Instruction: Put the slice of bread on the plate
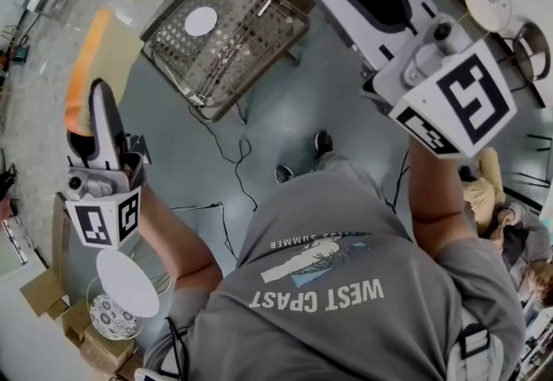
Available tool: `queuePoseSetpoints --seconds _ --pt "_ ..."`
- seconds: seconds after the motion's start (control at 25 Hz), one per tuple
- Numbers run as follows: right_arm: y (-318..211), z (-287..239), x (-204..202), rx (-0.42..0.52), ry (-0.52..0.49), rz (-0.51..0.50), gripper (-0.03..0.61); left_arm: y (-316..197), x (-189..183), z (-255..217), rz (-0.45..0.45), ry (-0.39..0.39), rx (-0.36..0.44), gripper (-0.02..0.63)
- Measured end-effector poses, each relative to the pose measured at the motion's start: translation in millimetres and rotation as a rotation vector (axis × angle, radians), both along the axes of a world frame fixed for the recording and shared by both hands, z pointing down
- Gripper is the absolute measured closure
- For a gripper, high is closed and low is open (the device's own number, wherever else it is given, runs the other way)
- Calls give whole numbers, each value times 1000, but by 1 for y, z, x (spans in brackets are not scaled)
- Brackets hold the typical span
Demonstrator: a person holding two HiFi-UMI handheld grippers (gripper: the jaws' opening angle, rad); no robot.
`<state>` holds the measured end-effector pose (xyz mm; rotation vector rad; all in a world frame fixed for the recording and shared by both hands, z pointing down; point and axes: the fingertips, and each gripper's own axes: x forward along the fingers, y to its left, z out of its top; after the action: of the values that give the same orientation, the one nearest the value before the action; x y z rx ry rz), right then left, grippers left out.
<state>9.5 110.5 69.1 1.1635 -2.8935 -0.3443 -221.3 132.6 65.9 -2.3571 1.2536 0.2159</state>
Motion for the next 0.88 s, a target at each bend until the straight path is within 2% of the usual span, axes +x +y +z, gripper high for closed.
queuePoseSetpoints --seconds 0.44,0.88 --pt "-69 9 39 -11 -23 -82 572 -52 43 8 -78 -22 -18 517" --pt "-109 13 63 -17 -41 -161 572 -76 74 11 -151 -43 -34 517"
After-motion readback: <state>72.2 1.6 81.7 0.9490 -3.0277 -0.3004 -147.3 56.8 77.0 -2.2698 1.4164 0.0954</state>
